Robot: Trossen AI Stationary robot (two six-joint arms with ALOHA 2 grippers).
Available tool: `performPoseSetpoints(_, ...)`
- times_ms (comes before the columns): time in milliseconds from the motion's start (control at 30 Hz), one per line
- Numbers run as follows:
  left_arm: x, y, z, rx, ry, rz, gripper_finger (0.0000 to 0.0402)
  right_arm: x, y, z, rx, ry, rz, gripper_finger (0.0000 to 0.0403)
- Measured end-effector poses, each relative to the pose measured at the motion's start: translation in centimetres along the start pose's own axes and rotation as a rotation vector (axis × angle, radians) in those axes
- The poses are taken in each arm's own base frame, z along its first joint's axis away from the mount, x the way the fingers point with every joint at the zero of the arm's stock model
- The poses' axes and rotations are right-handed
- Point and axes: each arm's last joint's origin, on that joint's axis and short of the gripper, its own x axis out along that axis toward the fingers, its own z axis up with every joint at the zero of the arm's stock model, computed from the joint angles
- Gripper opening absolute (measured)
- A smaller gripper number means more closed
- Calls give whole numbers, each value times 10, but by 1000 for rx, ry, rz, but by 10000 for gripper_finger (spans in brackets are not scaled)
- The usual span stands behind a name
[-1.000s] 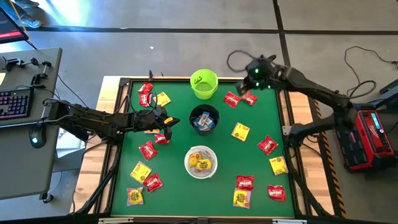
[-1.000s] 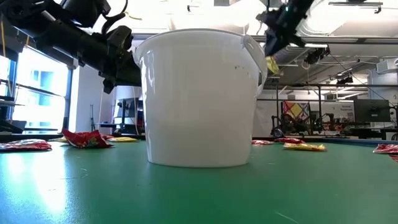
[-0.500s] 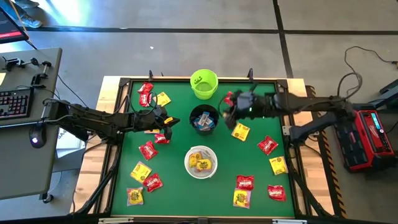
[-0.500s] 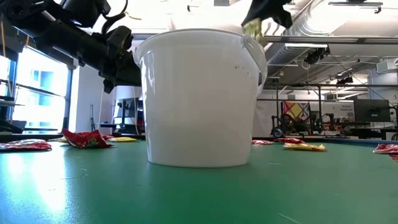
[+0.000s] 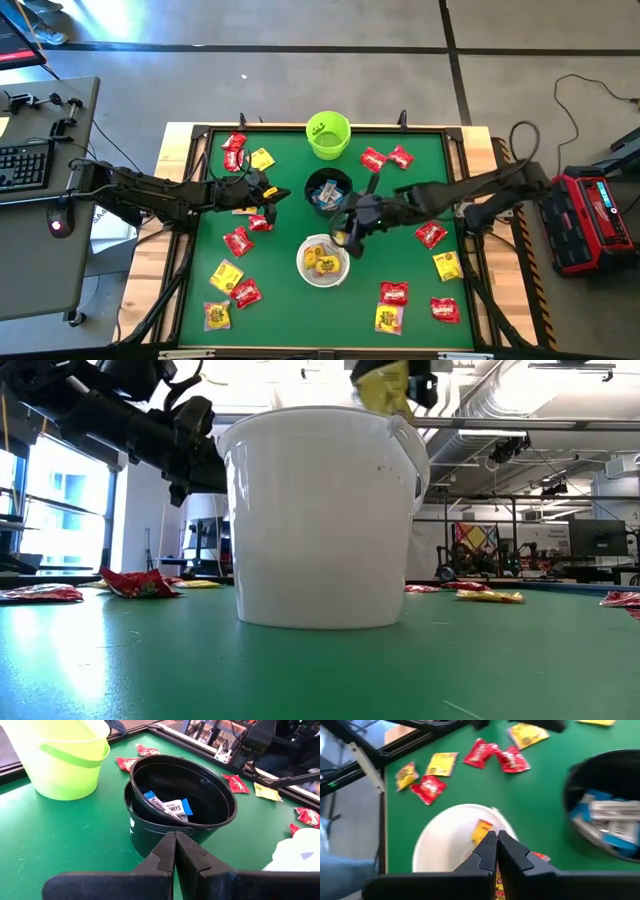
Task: Sort candy by brand, put in halloween buckets
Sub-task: Put the yellow candy into the white bucket
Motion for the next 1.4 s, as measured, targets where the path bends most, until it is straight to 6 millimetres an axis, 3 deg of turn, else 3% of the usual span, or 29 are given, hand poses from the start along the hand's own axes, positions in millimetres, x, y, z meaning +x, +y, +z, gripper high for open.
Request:
performPoseSetpoints(367, 0, 0, 0, 0, 1, 0, 0, 59, 24, -19, 19, 35, 104, 0)
performPoseSetpoints(833, 0, 0, 0, 37, 3, -4, 0, 111, 23, -46, 61, 121, 74, 0)
performPoseSetpoints(1000, 0, -1, 0, 53, 11, -23, 0, 118, 25, -48, 50, 121, 105, 10)
performPoseSetpoints(1167, 0, -1, -1, 46, 25, -49, 0, 114, 27, -43, 44, 88, 134, 73)
performPoseSetpoints(1300, 0, -1, -2, 28, 37, -60, 0, 98, 34, -27, -38, 70, 176, 123)
performPoseSetpoints(1400, 0, 0, -2, 14, 44, -52, 0, 82, 33, -11, -89, 81, 183, 125)
